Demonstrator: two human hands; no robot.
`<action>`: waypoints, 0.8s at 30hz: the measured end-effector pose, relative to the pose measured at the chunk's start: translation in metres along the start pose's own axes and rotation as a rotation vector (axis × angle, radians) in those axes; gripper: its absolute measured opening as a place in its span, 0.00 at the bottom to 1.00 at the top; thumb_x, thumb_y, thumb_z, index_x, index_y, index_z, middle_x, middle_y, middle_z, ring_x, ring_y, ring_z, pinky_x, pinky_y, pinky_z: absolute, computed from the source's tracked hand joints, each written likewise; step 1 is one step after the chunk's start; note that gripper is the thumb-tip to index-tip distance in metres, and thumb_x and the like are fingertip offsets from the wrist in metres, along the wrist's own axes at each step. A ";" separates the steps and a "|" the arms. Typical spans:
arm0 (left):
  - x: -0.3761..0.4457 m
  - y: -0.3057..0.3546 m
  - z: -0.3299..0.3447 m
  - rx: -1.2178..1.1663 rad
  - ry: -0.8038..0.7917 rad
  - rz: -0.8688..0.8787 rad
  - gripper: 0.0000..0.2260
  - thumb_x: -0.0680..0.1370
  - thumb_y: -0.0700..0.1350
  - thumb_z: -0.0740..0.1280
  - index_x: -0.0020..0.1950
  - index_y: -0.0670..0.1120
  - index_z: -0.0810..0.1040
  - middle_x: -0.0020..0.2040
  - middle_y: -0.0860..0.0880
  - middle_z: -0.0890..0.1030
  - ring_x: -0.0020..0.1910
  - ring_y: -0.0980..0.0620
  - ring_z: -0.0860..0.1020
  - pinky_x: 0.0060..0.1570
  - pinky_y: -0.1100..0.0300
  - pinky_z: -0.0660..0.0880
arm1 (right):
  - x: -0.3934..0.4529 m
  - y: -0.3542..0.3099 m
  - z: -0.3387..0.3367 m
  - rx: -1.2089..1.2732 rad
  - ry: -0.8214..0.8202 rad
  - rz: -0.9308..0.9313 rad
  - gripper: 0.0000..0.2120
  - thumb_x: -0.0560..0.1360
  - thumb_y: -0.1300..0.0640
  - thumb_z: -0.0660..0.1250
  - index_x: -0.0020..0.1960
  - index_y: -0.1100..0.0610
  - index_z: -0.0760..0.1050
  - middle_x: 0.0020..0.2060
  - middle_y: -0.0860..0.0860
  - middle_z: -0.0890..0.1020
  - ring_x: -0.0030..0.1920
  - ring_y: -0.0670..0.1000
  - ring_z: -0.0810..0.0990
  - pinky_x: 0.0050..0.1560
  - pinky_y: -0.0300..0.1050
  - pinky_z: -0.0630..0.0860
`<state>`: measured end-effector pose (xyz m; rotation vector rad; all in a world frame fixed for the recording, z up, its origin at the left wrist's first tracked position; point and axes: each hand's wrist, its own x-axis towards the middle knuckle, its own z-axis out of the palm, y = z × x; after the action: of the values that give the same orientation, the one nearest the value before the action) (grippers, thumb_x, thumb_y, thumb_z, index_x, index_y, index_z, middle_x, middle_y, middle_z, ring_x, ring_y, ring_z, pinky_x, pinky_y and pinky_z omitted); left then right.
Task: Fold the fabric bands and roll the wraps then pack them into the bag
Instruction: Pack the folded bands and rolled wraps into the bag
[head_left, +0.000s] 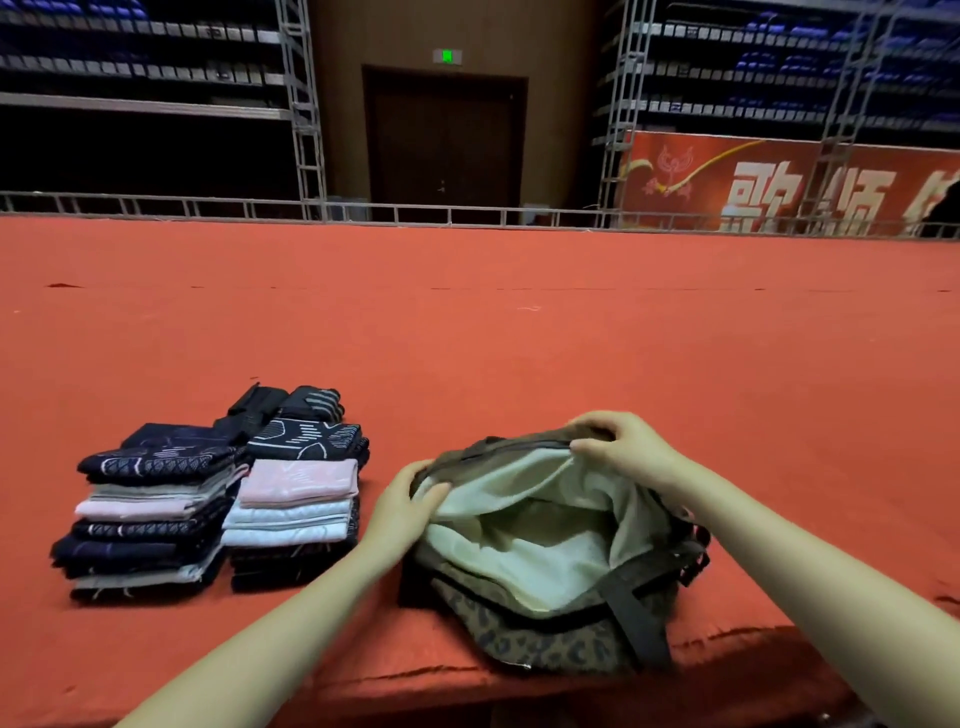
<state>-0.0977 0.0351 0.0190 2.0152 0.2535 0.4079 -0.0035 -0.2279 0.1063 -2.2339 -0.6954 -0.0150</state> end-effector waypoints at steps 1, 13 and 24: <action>0.002 0.013 -0.005 -0.074 0.024 0.054 0.12 0.76 0.41 0.68 0.59 0.49 0.75 0.55 0.52 0.78 0.52 0.62 0.77 0.55 0.61 0.73 | 0.007 -0.006 -0.011 0.025 0.042 -0.017 0.08 0.73 0.61 0.69 0.52 0.53 0.80 0.48 0.47 0.82 0.49 0.46 0.79 0.50 0.38 0.73; 0.054 0.112 -0.058 0.147 0.146 0.306 0.13 0.78 0.47 0.65 0.62 0.48 0.78 0.57 0.51 0.80 0.58 0.54 0.76 0.54 0.69 0.70 | 0.060 -0.034 -0.075 0.586 -0.019 0.099 0.11 0.75 0.64 0.66 0.56 0.61 0.80 0.50 0.56 0.84 0.48 0.53 0.83 0.47 0.41 0.79; 0.104 0.034 0.031 0.889 -0.078 0.663 0.18 0.77 0.53 0.57 0.64 0.50 0.74 0.56 0.46 0.77 0.57 0.44 0.75 0.55 0.51 0.71 | 0.147 0.068 0.031 0.026 0.351 0.201 0.11 0.75 0.63 0.64 0.55 0.61 0.81 0.55 0.55 0.82 0.58 0.53 0.77 0.56 0.41 0.69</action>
<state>0.0099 0.0309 0.0545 2.9750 -0.3743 0.7049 0.1483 -0.1738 0.0712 -2.1895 -0.2787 -0.2897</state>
